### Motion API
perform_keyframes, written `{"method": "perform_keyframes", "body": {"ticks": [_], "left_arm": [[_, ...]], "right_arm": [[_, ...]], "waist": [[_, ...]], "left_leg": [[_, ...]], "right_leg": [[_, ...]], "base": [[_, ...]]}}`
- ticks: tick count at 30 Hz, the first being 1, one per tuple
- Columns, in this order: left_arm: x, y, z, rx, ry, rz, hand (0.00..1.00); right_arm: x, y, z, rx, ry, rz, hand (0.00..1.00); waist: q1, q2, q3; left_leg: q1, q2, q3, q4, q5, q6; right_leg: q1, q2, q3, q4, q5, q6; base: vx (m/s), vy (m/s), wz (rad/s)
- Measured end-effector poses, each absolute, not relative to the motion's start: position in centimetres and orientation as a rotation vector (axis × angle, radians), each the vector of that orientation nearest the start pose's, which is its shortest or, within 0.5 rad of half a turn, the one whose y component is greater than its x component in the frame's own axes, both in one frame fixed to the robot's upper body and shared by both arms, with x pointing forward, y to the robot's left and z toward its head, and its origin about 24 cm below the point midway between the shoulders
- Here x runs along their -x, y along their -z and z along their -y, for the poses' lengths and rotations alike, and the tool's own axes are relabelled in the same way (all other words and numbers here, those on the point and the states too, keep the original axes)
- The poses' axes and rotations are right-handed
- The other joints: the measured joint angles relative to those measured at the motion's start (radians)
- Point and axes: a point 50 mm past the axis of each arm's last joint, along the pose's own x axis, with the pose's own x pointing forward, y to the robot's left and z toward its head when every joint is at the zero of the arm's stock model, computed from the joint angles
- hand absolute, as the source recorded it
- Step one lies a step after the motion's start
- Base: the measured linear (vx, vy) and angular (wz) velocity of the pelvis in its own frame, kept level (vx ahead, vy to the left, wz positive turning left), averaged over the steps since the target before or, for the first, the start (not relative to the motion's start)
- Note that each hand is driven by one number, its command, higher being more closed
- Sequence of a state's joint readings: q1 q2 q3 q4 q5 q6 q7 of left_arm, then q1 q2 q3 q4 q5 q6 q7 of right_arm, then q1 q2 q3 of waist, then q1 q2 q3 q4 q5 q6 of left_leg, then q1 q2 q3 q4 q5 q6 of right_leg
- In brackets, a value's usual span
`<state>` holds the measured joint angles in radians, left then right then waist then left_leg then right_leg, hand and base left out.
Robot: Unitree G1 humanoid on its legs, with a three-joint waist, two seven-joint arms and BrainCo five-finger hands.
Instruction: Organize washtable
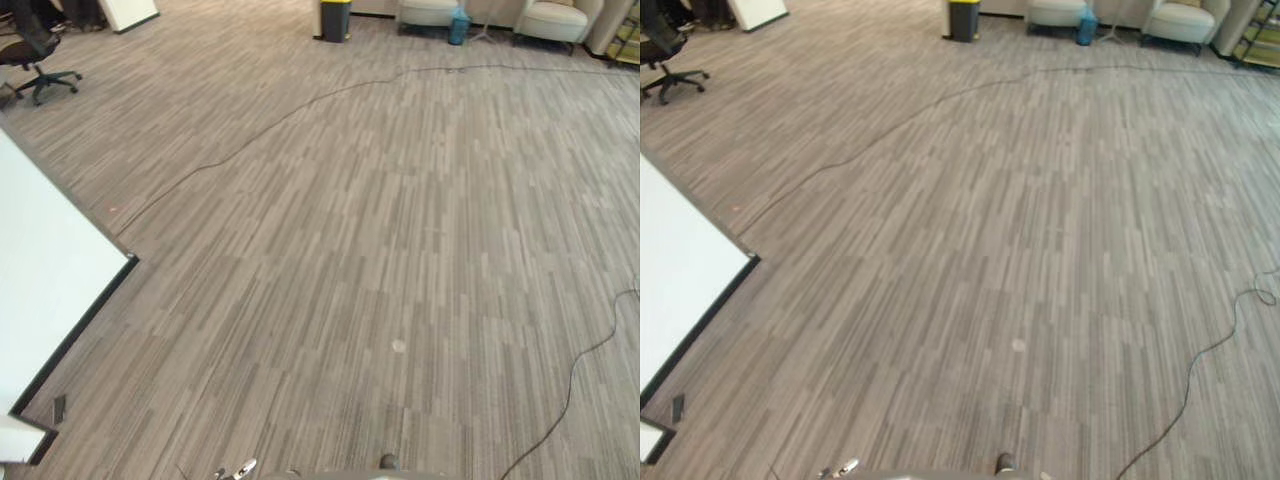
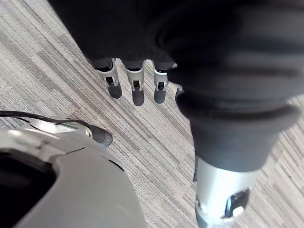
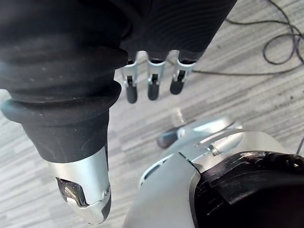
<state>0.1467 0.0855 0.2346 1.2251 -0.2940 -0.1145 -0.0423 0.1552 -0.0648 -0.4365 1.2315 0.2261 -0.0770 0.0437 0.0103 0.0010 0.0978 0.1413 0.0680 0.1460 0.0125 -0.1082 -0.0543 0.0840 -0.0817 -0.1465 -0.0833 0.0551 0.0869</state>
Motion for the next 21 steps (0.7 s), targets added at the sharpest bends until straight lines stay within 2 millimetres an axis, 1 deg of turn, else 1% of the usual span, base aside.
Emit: {"method": "perform_keyframes", "body": {"ticks": [4,6,8,9,10,11,12,13,14,15,16,17,18,19,21], "left_arm": [[-3.8,17.2,-21.0,0.282,-0.434,-1.187,0.0],[-3.9,17.2,-21.0,0.268,-0.414,-1.193,0.0],[-4.2,17.2,-21.1,0.27,-0.403,-1.188,0.0],[-4.2,17.2,-21.1,0.27,-0.4,-1.188,0.0],[-4.1,17.2,-21.2,0.267,-0.401,-1.189,0.0],[-4.1,17.1,-21.5,0.255,-0.399,-1.19,0.0],[-4.2,17.1,-21.6,0.25,-0.4,-1.188,0.0],[-4.5,17.0,-21.7,0.248,-0.399,-1.179,0.0],[-5.1,17.0,-21.6,0.248,-0.393,-1.162,0.0],[-5.3,16.9,-21.6,0.239,-0.383,-1.152,0.0],[-5.4,16.9,-21.6,0.231,-0.378,-1.152,0.0],[-5.4,16.9,-21.5,0.23,-0.378,-1.151,0.0],[-5.7,16.8,-21.4,0.232,-0.378,-1.141,0.0],[-5.8,16.8,-21.3,0.233,-0.378,-1.137,0.0],[-5.8,16.8,-21.2,0.244,-0.384,-1.136,0.0]], "right_arm": [[-1.9,17.4,21.5,-0.416,0.625,-1.203,0.0],[-1.8,17.4,21.5,-0.422,0.631,-1.202,0.0],[-2.3,17.3,21.5,-0.426,0.631,-1.188,0.0],[-2.5,17.3,21.6,-0.432,0.637,-1.182,0.0],[-2.8,17.3,21.6,-0.448,0.656,-1.169,0.0],[-3.0,17.3,21.3,-0.456,0.665,-1.165,0.0],[-2.9,17.4,21.1,-0.459,0.669,-1.172,0.0],[-3.0,17.4,21.0,-0.464,0.669,-1.172,0.0],[-3.1,17.4,21.1,-0.472,0.682,-1.167,0.0],[-2.6,17.4,21.0,-0.47,0.686,-1.178,0.0],[-2.1,17.4,21.0,-0.468,0.69,-1.188,0.0],[-1.8,17.4,21.1,-0.463,0.694,-1.196,0.0],[-1.9,17.4,21.3,-0.454,0.69,-1.195,0.0],[-2.1,17.4,21.3,-0.45,0.685,-1.19,0.0],[-2.5,17.3,21.7,-0.441,0.683,-1.177,0.0]], "waist": [[0.0,-0.002,-0.003],[-0.001,-0.002,-0.005],[-0.002,-0.004,-0.005],[-0.003,-0.004,-0.005],[-0.01,-0.007,-0.003],[-0.026,-0.013,0.004],[-0.037,-0.016,0.006],[-0.041,-0.016,0.01],[-0.047,-0.008,0.021],[-0.044,-0.013,0.021],[-0.043,-0.015,0.02],[-0.033,-0.011,0.015],[-0.019,-0.01,0.013],[-0.016,-0.008,0.015],[-0.007,-0.004,0.02]], "left_leg": [[0.013,-0.002,0.045,0.0,-0.001,0.0],[0.01,0.001,0.062,0.001,-0.006,-0.002],[-0.002,0.001,0.12,0.002,-0.014,-0.002],[-0.008,0.0,0.133,0.004,-0.016,-0.002],[-0.022,-0.003,0.157,0.011,-0.023,0.005],[-0.05,-0.003,0.166,0.044,-0.033,0.012],[-0.068,0.004,0.172,0.064,-0.036,0.016],[-0.075,0.008,0.177,0.069,-0.036,0.017],[-0.082,0.018,0.178,0.074,-0.037,0.017],[-0.073,0.014,0.172,0.077,-0.042,0.012],[-0.065,0.012,0.165,0.081,-0.048,0.009],[-0.057,0.014,0.156,0.086,-0.055,0.0],[-0.059,0.02,0.162,0.096,-0.062,-0.006],[-0.064,0.024,0.16,0.105,-0.064,-0.008],[-0.089,0.028,0.124,0.155,-0.074,-0.016]], "right_leg": [[-0.009,0.003,0.056,-0.014,0.017,0.001],[-0.035,0.009,0.089,-0.014,0.028,-0.001],[-0.084,0.017,0.158,-0.014,0.053,0.001],[-0.096,0.019,0.177,-0.014,0.061,0.002],[-0.122,0.02,0.2,-0.013,0.074,0.005],[-0.145,0.016,0.202,-0.002,0.084,0.004],[-0.16,0.012,0.195,0.008,0.084,-0.001],[-0.165,0.007,0.181,0.015,0.068,-0.014],[-0.168,-0.01,0.094,0.048,0.037,-0.04],[-0.162,-0.024,0.038,0.069,0.041,-0.034],[-0.146,-0.024,0.037,0.055,0.053,-0.016],[-0.112,-0.018,0.037,0.008,0.068,-0.007],[-0.102,-0.013,0.038,-0.021,0.089,-0.014],[-0.101,-0.011,0.038,-0.021,0.089,-0.014],[-0.096,-0.004,0.033,-0.021,0.088,-0.015]], "base": [[-0.03,-0.006,-0.4],[-0.09,-0.031,-0.54],[-0.12,-0.047,-0.85],[-0.12,-0.04,-0.95],[-0.13,-0.037,-0.69],[-0.13,-0.039,-0.5],[-0.14,-0.056,-0.14],[-0.15,-0.063,0.04],[-0.16,-0.053,0.09],[-0.11,-0.028,0.15],[-0.06,-0.025,0.13],[-0.04,-0.059,-0.01],[-0.04,-0.064,-0.06],[-0.05,-0.072,0.0],[-0.04,-0.048,0.19]]}}
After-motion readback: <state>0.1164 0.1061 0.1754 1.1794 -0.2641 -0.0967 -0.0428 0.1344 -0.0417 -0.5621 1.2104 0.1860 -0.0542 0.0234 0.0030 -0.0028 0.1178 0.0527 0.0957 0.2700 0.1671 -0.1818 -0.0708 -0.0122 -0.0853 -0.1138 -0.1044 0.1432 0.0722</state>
